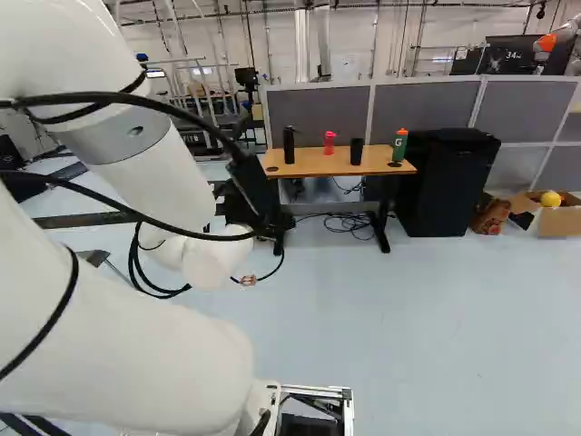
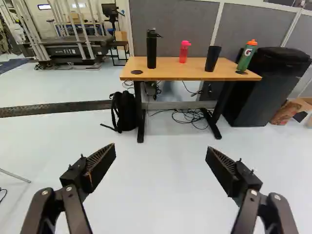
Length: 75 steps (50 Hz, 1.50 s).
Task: Pick up the green bottle from the table
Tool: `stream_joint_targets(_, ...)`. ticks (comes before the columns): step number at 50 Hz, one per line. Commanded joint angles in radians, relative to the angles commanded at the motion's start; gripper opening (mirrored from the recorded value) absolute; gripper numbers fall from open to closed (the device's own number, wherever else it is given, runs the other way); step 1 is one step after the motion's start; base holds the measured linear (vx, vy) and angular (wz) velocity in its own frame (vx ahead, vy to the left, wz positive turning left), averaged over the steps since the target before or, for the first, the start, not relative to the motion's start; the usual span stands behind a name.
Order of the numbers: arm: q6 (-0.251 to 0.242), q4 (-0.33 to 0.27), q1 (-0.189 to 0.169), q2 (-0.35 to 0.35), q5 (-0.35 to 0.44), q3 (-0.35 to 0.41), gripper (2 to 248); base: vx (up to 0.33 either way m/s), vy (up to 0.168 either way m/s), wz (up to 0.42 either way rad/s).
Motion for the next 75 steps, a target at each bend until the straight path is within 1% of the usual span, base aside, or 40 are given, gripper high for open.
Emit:
stream_joint_targets(17, 0.000, 0.000, 0.000, 0.000, 0.000, 0.000, 247, 0.123, -0.019, -0.056)
stream_joint_targets(49, 0.000, 0.000, 0.000, 0.000, 0.000, 0.000, 247, 0.212, -0.071, -0.366)
stream_joint_targets(75, 0.000, 0.000, 0.000, 0.000, 0.000, 0.000, 247, 0.172, -0.115, -0.352)
